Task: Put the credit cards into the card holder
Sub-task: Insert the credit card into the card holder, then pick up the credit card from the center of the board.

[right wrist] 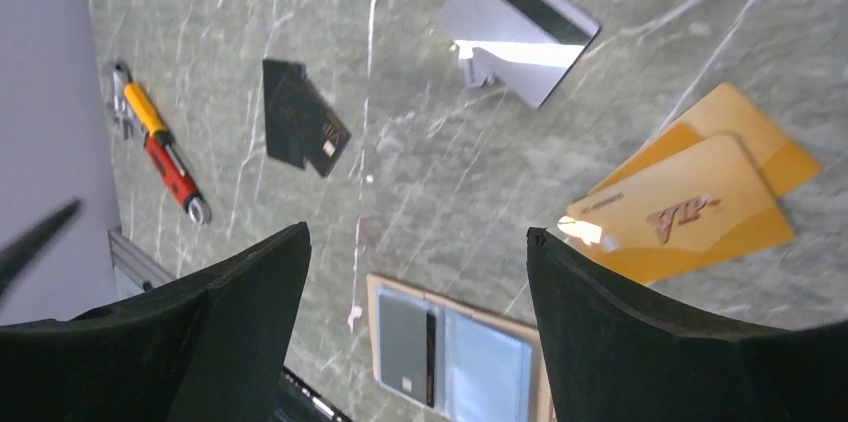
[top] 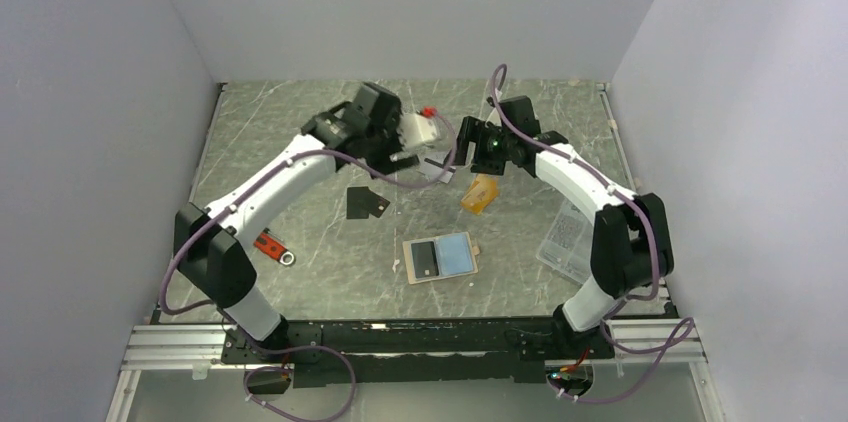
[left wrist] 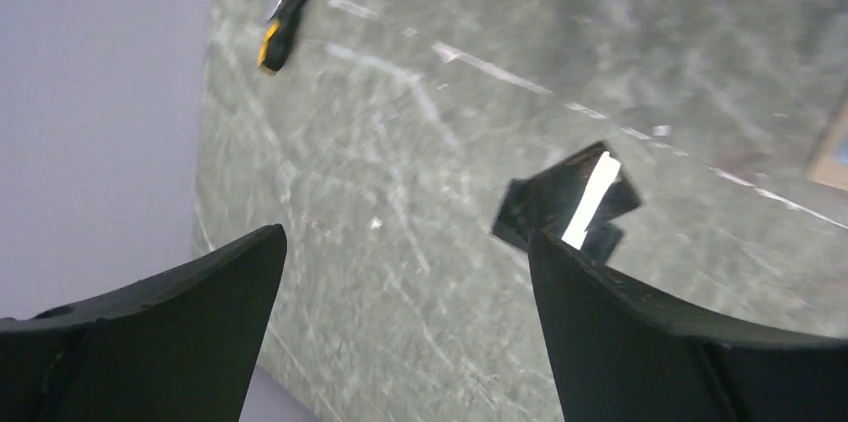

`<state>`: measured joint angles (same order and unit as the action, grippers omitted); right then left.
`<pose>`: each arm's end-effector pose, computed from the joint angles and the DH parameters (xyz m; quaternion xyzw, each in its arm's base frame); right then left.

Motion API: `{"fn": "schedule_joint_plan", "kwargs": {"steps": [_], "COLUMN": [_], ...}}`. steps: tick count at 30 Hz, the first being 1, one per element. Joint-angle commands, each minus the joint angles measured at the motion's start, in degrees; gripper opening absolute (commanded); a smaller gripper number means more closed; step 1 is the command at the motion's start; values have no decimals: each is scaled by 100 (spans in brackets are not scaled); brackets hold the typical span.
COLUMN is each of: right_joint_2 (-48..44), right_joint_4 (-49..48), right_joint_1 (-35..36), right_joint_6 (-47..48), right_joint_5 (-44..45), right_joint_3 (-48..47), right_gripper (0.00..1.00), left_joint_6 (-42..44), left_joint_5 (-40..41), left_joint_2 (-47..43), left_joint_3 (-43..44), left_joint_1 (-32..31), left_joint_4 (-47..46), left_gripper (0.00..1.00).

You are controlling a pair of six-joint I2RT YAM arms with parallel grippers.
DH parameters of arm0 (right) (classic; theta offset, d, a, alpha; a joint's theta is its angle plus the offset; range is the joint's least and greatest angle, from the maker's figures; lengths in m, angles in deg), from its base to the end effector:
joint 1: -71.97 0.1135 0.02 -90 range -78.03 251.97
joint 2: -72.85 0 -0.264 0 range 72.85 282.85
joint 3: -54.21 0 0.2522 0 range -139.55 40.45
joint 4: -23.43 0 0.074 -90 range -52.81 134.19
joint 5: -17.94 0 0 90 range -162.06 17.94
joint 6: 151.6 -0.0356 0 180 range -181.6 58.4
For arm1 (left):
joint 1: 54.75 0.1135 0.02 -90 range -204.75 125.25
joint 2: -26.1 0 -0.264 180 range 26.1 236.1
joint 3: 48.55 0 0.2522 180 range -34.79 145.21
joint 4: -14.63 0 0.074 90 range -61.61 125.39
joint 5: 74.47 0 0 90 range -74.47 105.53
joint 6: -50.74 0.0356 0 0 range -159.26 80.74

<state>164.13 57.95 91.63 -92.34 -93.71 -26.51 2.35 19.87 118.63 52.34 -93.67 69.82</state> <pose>0.3247 0.1299 0.2554 0.0162 0.9104 0.3168 0.2656 0.2787 -0.2216 0.3341 0.5899 0.7180 0.0438 0.3667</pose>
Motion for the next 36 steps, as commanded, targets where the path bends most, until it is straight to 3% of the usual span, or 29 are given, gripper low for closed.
{"fn": "schedule_joint_plan", "kwargs": {"steps": [1,4,10,16,20,25,31,36], "right_joint_2": [495,992,1786,2217,2498,2721,2814,2849], "right_joint_4": [-189,-333,-615,-858,-994,-1065,-1232,-1329], "right_joint_1": [-146,-191,-239,-243,-241,-267,-353,-453], "right_joint_6": [168,191,114,-15,-132,-190,-283,-317], "right_joint_5": [299,292,229,145,-33,-56,-98,-153], "right_joint_3": [-416,-676,-1128,-1445,-1569,-1574,-1370,-1227], "right_gripper": [81,75,48,40,24,19,14,11], "left_joint_6": [-403,-406,-1344,-2204,-2780,-3416,-4037,-4316], "left_joint_5": [-246,-898,-1626,-2384,-3006,-3561,-3828,-4064], "left_joint_2": [455,1125,1933,3313,3789,3979,3851,4110], "left_joint_3": [445,912,1384,2871,3249,3202,2480,2591], "left_joint_1": [691,837,1005,1107,1332,1492,1492,1503], "left_joint_4": [443,962,-196,-57,-240,-392,-858,-708], "left_gripper": [99,95,99,99,98,84,76,69]}}
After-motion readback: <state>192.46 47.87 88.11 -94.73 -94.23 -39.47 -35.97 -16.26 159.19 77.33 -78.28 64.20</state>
